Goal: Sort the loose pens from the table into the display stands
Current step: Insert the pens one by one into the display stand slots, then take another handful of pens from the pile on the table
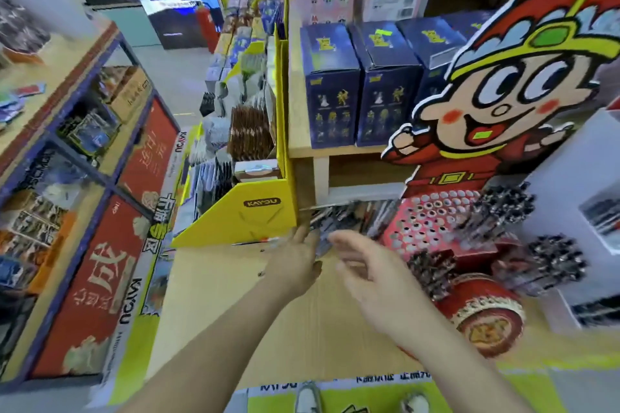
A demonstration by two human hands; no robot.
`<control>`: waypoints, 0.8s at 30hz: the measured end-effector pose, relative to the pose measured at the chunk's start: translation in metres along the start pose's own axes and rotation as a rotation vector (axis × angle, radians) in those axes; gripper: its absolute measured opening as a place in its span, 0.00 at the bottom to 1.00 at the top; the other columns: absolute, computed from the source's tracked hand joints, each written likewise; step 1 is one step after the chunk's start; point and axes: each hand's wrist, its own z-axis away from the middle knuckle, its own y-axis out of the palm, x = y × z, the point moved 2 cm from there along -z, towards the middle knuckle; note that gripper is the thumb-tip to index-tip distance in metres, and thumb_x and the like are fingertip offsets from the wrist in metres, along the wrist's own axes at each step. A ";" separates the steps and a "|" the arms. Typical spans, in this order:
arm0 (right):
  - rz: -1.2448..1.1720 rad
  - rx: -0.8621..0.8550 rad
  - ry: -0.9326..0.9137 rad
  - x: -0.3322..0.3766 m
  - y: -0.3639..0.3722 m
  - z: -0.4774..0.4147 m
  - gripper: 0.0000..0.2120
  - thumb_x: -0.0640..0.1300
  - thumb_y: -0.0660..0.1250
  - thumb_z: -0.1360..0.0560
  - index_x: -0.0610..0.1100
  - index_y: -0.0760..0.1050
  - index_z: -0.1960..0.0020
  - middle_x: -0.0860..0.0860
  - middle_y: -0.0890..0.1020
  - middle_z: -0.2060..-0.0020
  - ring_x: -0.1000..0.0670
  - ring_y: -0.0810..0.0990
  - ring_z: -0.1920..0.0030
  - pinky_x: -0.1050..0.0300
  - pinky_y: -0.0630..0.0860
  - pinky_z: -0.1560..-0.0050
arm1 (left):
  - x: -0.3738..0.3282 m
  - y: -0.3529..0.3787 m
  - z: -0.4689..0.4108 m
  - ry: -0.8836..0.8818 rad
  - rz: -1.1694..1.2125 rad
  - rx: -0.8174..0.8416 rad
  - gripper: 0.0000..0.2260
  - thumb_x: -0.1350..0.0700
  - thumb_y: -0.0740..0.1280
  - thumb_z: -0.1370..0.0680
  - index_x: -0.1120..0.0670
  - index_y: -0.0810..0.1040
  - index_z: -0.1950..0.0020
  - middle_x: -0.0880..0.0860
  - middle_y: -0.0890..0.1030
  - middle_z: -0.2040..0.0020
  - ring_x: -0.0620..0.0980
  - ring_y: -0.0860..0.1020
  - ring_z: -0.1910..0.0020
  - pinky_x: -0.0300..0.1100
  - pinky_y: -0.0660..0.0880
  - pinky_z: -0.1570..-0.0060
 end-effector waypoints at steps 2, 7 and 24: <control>-0.007 0.004 0.144 -0.028 0.025 -0.011 0.23 0.34 0.63 0.23 0.55 0.70 0.34 0.55 0.78 0.41 0.61 0.76 0.44 0.56 0.73 0.36 | -0.008 0.007 -0.022 0.054 -0.091 0.011 0.26 0.54 0.60 0.22 0.55 0.59 0.25 0.60 0.59 0.25 0.59 0.58 0.27 0.51 0.64 0.32; -0.168 -0.051 0.430 -0.080 0.060 -0.032 0.28 0.31 0.61 0.23 0.46 0.61 0.26 0.50 0.71 0.37 0.54 0.74 0.44 0.68 0.70 0.46 | -0.021 0.029 -0.060 0.004 -0.175 -0.047 0.24 0.54 0.60 0.22 0.59 0.61 0.28 0.64 0.69 0.33 0.63 0.69 0.36 0.51 0.69 0.42; -0.268 -0.373 0.687 -0.130 0.093 -0.065 0.03 0.41 0.67 0.23 0.47 0.77 0.52 0.44 0.84 0.50 0.45 0.82 0.52 0.51 0.77 0.50 | 0.010 0.055 0.008 0.119 0.421 -0.056 0.32 0.57 0.71 0.30 0.54 0.66 0.27 0.58 0.69 0.29 0.59 0.66 0.32 0.48 0.66 0.34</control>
